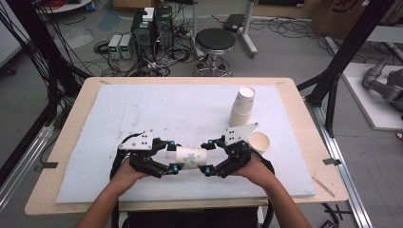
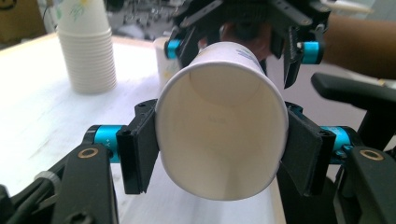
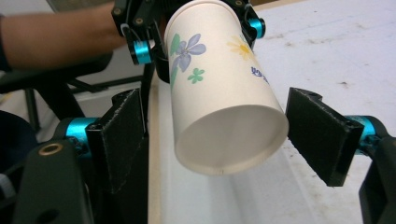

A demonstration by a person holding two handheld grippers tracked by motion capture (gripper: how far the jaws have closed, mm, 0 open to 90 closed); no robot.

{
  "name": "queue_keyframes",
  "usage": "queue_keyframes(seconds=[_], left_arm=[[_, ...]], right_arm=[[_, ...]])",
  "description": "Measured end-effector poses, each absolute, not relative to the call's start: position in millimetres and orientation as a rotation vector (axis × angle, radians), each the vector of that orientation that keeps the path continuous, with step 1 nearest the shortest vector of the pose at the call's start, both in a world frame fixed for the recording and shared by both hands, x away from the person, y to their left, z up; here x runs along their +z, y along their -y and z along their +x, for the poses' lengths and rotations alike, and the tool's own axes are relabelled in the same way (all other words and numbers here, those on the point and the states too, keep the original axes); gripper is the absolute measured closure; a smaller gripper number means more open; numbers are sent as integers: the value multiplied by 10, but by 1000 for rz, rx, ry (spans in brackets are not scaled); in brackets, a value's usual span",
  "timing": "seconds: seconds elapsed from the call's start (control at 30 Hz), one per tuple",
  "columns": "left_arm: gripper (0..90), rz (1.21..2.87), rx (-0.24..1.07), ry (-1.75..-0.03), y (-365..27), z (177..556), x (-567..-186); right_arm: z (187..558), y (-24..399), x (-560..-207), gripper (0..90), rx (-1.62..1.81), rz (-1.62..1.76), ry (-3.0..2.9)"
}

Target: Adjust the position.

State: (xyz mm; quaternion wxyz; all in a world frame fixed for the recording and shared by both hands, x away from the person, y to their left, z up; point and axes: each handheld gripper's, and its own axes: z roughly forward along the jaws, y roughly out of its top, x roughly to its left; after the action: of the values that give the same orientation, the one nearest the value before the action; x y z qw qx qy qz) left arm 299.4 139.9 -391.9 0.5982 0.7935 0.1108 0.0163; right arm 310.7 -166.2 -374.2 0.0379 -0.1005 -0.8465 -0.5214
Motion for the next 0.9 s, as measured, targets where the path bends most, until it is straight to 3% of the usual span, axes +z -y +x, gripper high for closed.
queue_keyframes(seconds=[0.53, 0.9], left_arm=[[352, 2197, 57, -252, -1346, 3072, -3571], [352, 2328, 74, -221, -1230, 3110, -3458]], right_arm=[[3103, 1386, -3638, 209, -1435, -187, 2910], [3101, 1283, -3588, 209, -1361, -131, 2987]])
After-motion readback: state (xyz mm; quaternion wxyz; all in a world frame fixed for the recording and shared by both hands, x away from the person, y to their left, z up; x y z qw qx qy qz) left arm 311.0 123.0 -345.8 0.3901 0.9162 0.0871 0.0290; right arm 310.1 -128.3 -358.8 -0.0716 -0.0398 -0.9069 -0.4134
